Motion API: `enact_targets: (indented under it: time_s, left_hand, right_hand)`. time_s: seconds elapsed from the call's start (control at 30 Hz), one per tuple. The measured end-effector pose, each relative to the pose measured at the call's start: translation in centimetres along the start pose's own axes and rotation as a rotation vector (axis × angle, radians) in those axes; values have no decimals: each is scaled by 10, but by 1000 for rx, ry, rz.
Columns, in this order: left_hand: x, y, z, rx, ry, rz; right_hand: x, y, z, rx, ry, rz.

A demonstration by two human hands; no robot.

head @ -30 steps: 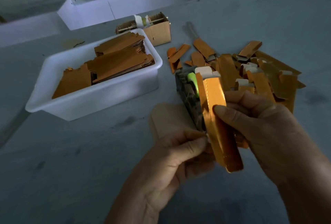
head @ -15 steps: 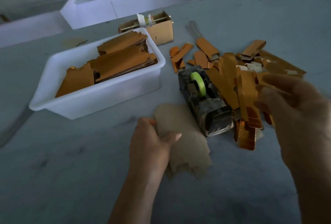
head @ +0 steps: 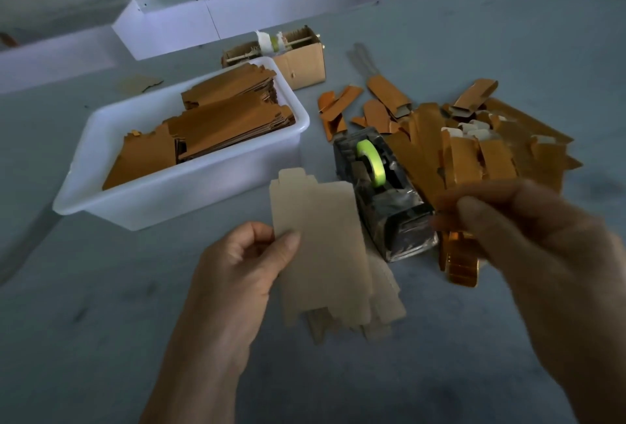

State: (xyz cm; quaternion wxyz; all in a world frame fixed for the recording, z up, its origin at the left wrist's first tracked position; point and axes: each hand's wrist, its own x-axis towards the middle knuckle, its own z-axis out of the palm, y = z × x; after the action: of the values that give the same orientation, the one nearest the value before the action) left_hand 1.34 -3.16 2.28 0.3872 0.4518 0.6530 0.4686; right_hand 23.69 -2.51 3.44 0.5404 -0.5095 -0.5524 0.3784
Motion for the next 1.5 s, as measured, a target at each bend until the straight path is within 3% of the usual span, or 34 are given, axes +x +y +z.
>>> enact_targets:
  time_s: [0.13, 0.37, 0.5, 0.67, 0.83, 1.0, 1.1, 1.23, 1.33, 1.5]
  left_hand:
    - [-11, 14, 7, -173, -129, -28]
    - [-17, 16, 9, -264, -252, -42]
    - [-16, 11, 13, -260, -243, -45]
    - [-21, 9, 22, -327, -327, -141]
    - [-27, 10, 41, -189, -140, -66]
    - [-28, 12, 48, -128, -46, -1]
    - [-30, 12, 47, -124, -142, -15]
    - [-28, 13, 37, -100, -336, 12]
    - [-28, 14, 35, -1, -364, 97]
    - [-28, 19, 27, -2, -505, 31]
  right_hand:
    - [-11, -9, 23, -94, -190, 117]
    - [-14, -3, 26, -46, -212, 226]
    - [-12, 1, 24, 102, -220, 264]
    - [-12, 2, 26, 202, -267, 296]
    - [-19, 5, 34, -259, -95, 140]
    - [-26, -3, 40, -128, -149, 129]
    - [-28, -9, 44, 4, -278, 82]
    - [-25, -5, 42, -56, -285, 71]
    - [-24, -4, 41, -112, -293, 134]
    - [-22, -3, 34, -273, -62, 85]
